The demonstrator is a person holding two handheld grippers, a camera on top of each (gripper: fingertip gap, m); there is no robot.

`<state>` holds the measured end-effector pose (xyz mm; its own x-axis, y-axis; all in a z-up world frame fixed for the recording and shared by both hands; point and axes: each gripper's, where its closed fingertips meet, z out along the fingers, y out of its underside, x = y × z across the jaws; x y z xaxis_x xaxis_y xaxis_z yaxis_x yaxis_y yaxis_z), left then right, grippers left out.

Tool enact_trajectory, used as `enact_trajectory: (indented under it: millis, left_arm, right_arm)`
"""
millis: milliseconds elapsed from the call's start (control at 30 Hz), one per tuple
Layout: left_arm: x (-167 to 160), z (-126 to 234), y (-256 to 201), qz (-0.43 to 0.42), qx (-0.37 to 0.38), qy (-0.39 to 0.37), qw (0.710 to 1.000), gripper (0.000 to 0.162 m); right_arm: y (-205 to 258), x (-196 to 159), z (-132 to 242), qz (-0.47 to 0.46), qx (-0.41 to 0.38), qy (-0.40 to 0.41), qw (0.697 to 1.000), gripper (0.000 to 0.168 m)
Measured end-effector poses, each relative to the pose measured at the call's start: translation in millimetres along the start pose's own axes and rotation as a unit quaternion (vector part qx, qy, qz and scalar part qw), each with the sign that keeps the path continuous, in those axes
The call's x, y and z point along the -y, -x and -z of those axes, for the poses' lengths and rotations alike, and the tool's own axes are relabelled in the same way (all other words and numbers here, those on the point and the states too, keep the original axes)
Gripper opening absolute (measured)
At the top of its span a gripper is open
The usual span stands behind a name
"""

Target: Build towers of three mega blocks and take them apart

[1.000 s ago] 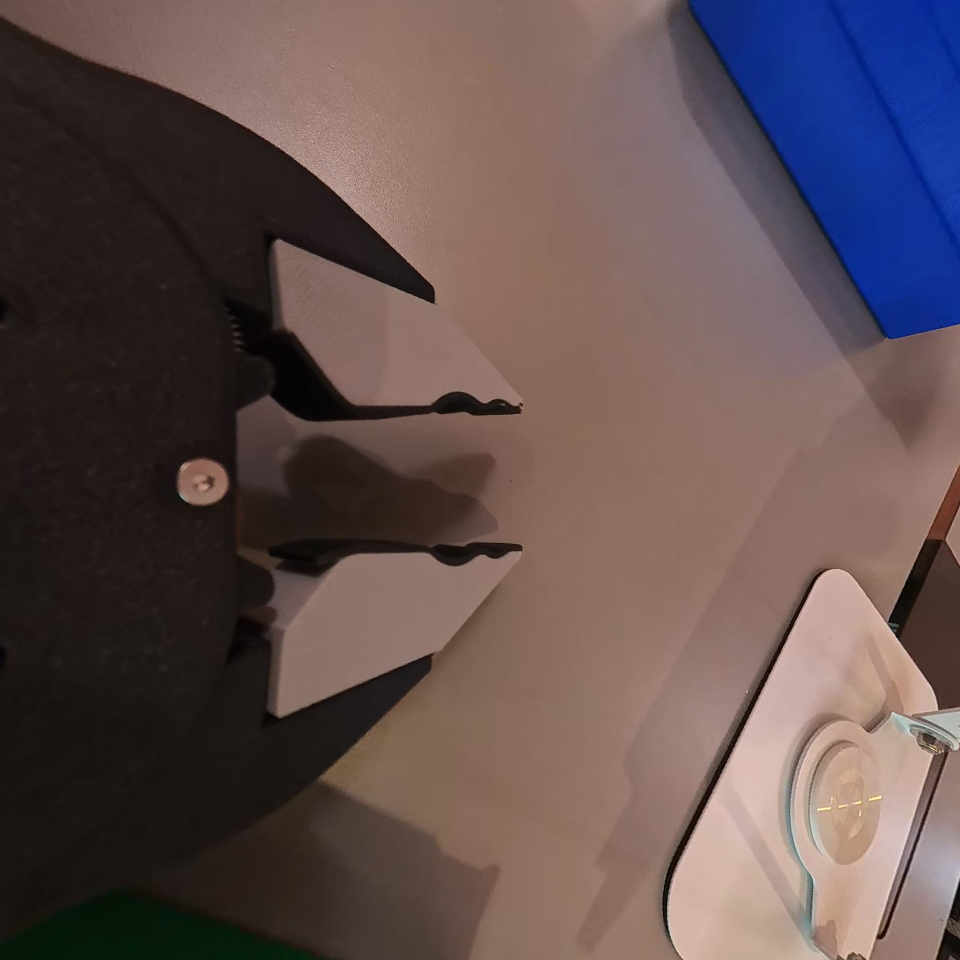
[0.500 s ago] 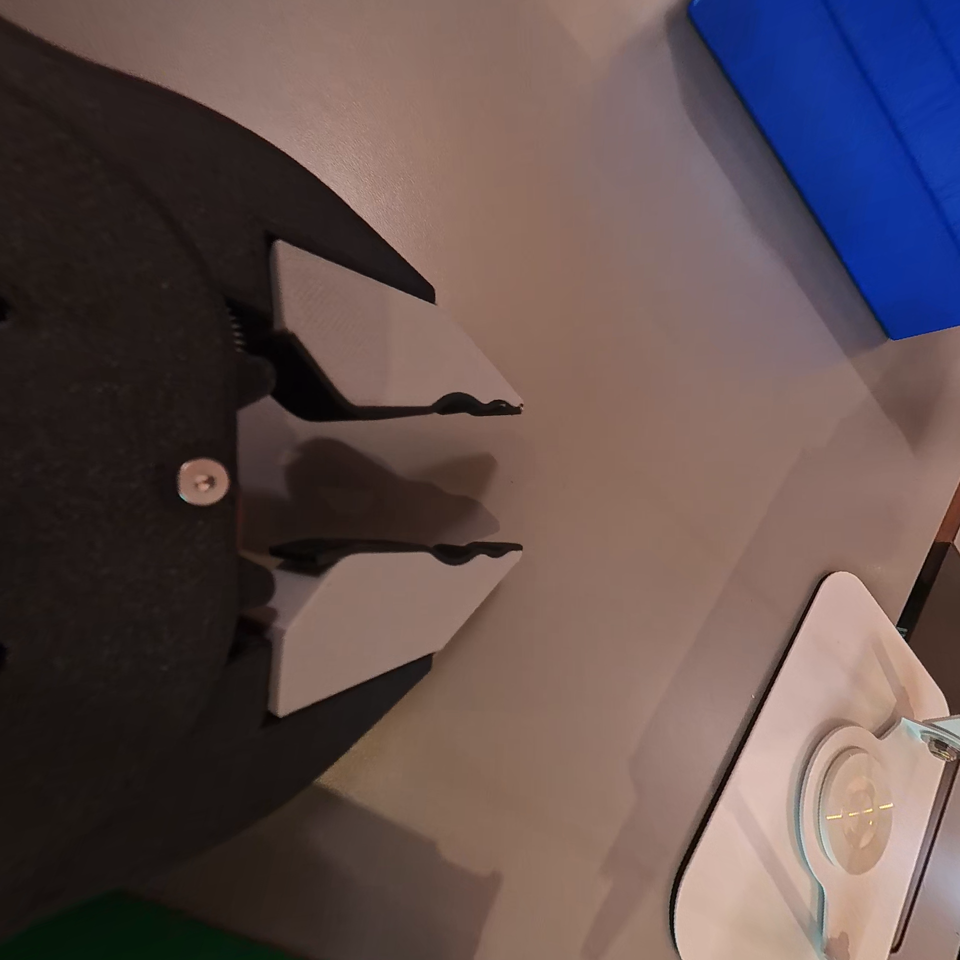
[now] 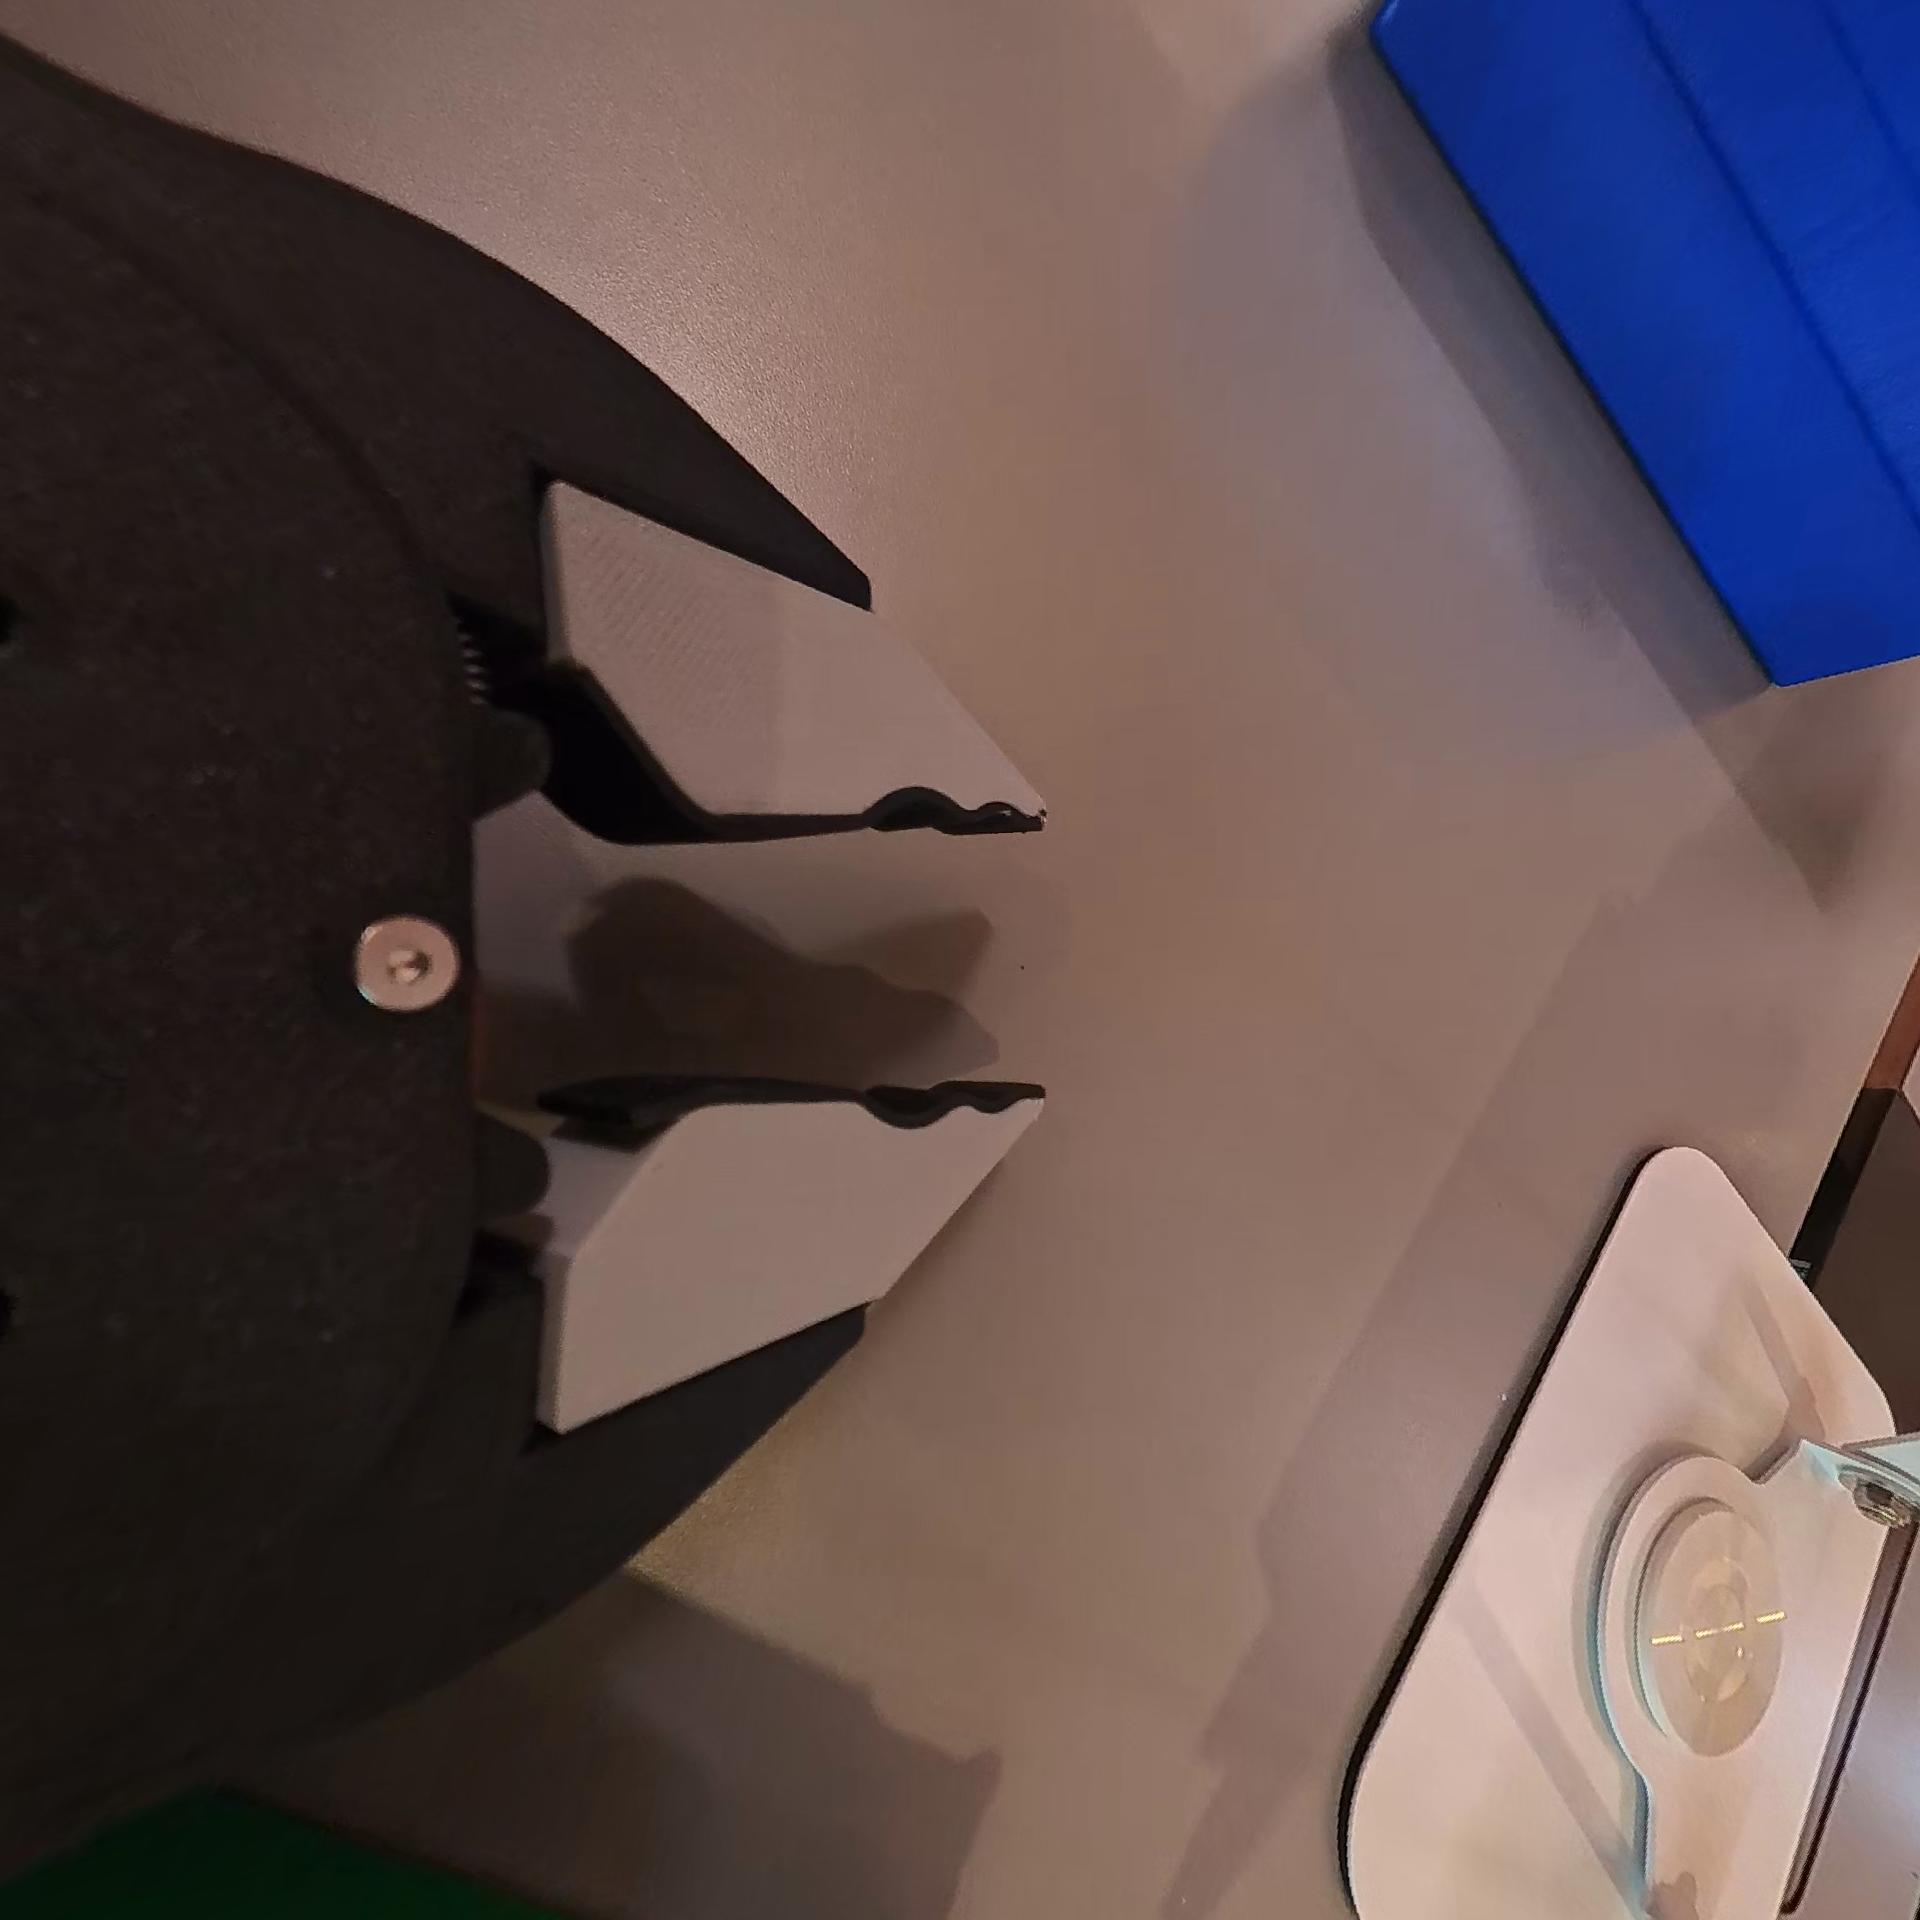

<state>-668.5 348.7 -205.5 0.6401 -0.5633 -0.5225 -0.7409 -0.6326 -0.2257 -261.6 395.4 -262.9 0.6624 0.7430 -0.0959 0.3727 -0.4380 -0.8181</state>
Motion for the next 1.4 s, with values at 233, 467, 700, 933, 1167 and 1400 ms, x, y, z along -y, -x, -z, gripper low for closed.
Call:
enact_trajectory:
  millis: [233, 467, 700, 933, 1167, 1400]
  left_arm:
    - [122, 87, -24, 0.094, -0.041, -0.282, 0.954, 0.027]
    - [241, 128, -140, 0.119, -0.182, -0.484, 0.848, 0.026]
    - [287, 123, -191, 0.148, -0.239, -0.574, 0.769, 0.026]
    - [275, 114, -210, 0.118, -0.262, -0.567, 0.772, 0.026]
    - [272, 129, -207, 0.143, -0.287, -0.583, 0.746, 0.026]
    - [276, 121, -221, 0.139, -0.306, -0.562, 0.755, 0.025]
  right_arm:
    - [1, 4, 2, -0.003, 0.005, -0.016, 1.000, 0.045]
    - [26, 31, 21, -0.025, 0.108, -0.114, 0.987, 0.049]
    - [58, 55, 54, 0.021, 0.211, -0.200, 0.957, 0.048]
    - [77, 43, 42, 0.092, 0.214, -0.177, 0.956, 0.052]
    - [87, 39, 40, 0.131, 0.201, -0.177, 0.954, 0.054]
    - [87, 46, 46, 0.131, 0.182, -0.201, 0.954, 0.057]
